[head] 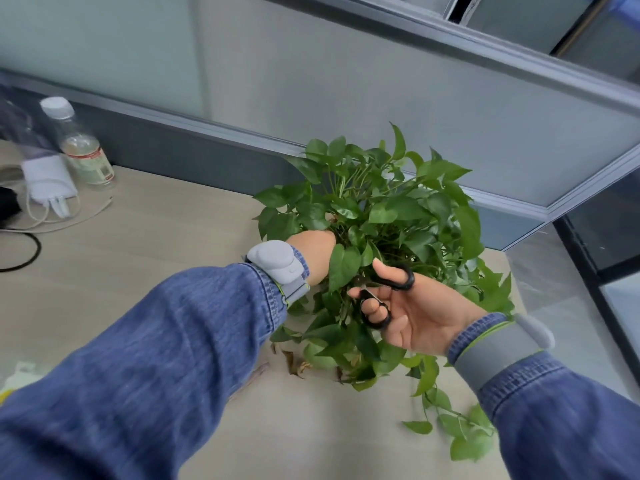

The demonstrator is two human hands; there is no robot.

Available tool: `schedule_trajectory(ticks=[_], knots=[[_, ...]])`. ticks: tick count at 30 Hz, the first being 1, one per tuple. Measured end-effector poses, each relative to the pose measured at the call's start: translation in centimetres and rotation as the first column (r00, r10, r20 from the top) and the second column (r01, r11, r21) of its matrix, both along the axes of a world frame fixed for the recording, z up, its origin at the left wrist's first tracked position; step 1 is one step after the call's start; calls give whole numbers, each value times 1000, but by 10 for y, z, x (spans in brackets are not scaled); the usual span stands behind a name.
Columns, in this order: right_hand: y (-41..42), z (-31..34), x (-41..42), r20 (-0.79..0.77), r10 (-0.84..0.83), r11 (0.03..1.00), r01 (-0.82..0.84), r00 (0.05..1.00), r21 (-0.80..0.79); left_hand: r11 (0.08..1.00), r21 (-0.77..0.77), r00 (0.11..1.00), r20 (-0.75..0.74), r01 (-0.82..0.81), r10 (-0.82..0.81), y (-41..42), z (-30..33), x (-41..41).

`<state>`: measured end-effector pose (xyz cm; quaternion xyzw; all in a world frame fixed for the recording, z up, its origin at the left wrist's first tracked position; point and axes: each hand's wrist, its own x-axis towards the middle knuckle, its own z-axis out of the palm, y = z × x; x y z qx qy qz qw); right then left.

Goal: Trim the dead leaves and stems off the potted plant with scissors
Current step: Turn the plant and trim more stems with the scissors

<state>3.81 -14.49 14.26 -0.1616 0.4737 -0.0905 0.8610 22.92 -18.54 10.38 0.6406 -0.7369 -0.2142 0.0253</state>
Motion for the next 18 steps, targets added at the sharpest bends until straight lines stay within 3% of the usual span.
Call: schedule_trajectory(ticks=[8, 12, 16, 18], knots=[[0, 1, 8, -103, -95, 995, 90, 990, -51, 996, 67, 994, -93, 57, -50, 4, -8, 10], [0, 9, 11, -182, -56, 992, 34, 982, -121, 996, 77, 978, -199, -53, 67, 9, -16, 27], [-1, 20, 7, -182, 42, 990, -65, 982, -124, 986, -1, 981, -94, -169, 168, 23, -19, 50], [-2, 27, 2, -173, 92, 987, -113, 981, -111, 947, -217, 967, -146, -237, 209, 40, -11, 52]])
